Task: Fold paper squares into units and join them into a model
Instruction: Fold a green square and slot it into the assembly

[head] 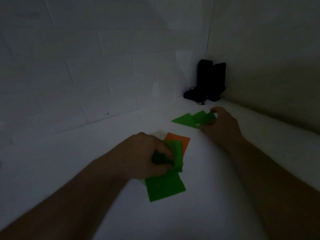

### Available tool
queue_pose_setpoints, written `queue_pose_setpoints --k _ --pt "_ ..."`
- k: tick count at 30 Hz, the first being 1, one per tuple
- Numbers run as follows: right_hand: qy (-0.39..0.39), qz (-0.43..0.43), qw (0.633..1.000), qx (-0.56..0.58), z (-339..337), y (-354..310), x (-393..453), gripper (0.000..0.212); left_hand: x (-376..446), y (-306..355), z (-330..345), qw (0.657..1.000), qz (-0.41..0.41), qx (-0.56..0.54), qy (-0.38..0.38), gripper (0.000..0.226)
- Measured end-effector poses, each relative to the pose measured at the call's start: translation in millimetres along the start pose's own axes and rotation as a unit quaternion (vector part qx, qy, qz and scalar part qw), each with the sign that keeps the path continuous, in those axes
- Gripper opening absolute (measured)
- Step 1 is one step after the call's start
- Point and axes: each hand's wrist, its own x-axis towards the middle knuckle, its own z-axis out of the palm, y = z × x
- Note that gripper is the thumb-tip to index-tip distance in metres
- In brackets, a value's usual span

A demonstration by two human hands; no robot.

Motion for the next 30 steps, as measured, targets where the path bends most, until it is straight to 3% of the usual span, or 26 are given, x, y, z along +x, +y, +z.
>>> queue_pose_setpoints --k 8,14,16,18,20,22,24,27,30 --pt "0.044 -0.010 0.999 0.016 -0.8 1.5 1.1 0.050 1.5 4.2 5.6 0.999 -0.021 0.028 0.020 0.035" --pt "0.018 -0.062 0.998 0.009 5.4 -30.5 -11.4 0.023 1.2 9.6 1.5 0.996 -0.028 0.017 0.077 0.019" --pt "-0.018 -0.090 0.994 0.055 5.9 -46.5 -23.7 0.013 -0.4 10.1 -3.5 0.988 -0.068 -0.020 0.134 0.012" --pt "-0.101 -0.108 0.979 0.140 4.6 -60.9 -36.5 0.004 -0.4 10.9 -7.6 0.966 -0.103 -0.098 0.217 0.012" --pt "-0.208 -0.106 0.952 0.198 5.0 -72.4 -48.9 0.010 0.1 11.7 -11.6 0.925 -0.130 -0.208 0.289 0.014" --pt "-0.261 -0.127 0.944 0.155 9.6 -74.3 -55.1 0.025 1.1 11.0 -14.6 0.892 -0.150 -0.285 0.318 0.015" --pt "-0.268 -0.161 0.948 0.055 14.4 -70.5 -57.4 0.045 0.8 8.6 -15.3 0.898 -0.162 -0.267 0.311 0.014" --pt "-0.282 -0.188 0.941 0.017 14.0 -63.4 -56.6 0.049 -1.8 -0.3 -10.8 0.945 -0.165 -0.147 0.241 0.013" --pt "-0.341 -0.229 0.912 -0.017 10.1 -58.3 -55.3 0.052 -2.0 -5.7 -5.2 0.967 -0.179 -0.105 0.151 0.015"
